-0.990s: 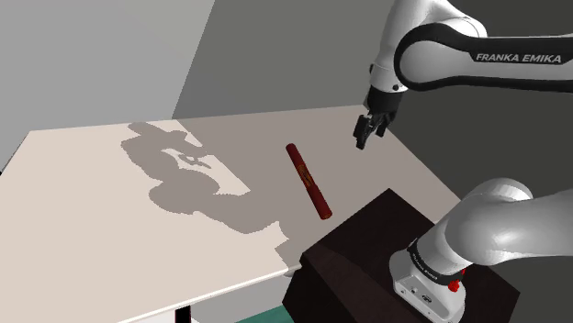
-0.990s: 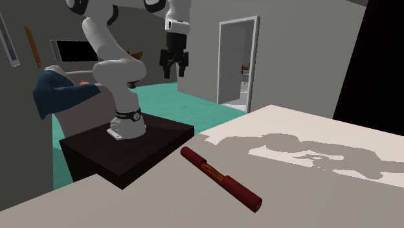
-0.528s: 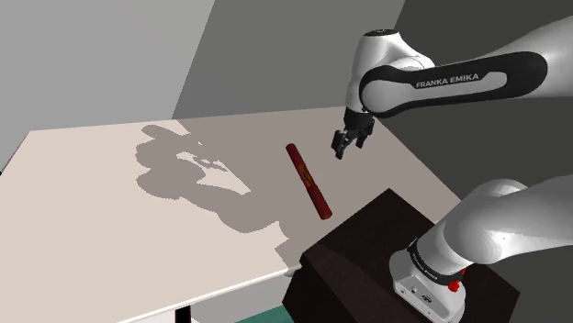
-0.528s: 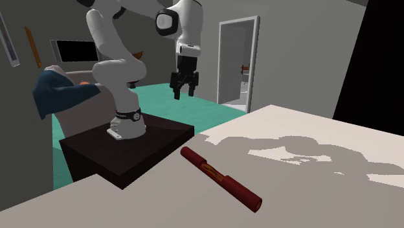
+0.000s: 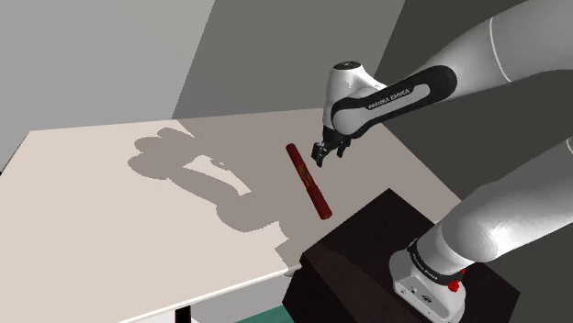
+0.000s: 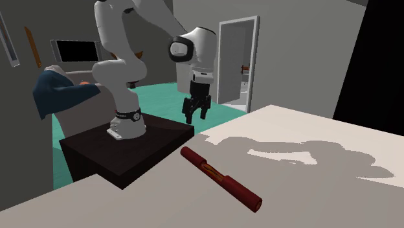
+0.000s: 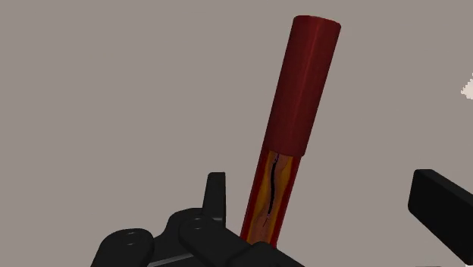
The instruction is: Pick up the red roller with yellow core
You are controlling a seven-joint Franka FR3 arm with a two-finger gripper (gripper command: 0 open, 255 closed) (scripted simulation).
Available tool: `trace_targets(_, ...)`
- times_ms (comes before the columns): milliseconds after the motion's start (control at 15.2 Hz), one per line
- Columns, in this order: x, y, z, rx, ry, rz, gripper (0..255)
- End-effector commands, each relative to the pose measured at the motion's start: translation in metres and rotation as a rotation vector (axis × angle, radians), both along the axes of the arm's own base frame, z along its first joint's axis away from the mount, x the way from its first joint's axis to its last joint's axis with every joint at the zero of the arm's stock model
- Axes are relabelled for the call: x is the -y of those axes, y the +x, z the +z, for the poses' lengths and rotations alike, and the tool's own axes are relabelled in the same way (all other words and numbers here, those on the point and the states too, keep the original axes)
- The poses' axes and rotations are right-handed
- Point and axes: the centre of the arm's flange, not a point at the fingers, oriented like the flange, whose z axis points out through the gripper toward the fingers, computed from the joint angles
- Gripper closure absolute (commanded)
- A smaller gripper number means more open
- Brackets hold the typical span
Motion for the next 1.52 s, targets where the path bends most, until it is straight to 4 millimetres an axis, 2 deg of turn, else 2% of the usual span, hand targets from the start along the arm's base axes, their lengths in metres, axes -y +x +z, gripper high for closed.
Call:
trace_targets(0,0.001,0.011,-0.022,0.005,-0.006,-0.018,0)
trace_targets(858,0.02,0.098,-0.163,0.027,-0.047,-0.129,0)
trace_targets(1320,0.02,0.098,-0.2,0.027,-0.047,-0.129,0)
trace_targets(1452,0.02,0.098,-0.203,0.027,-0.047,-0.129,0)
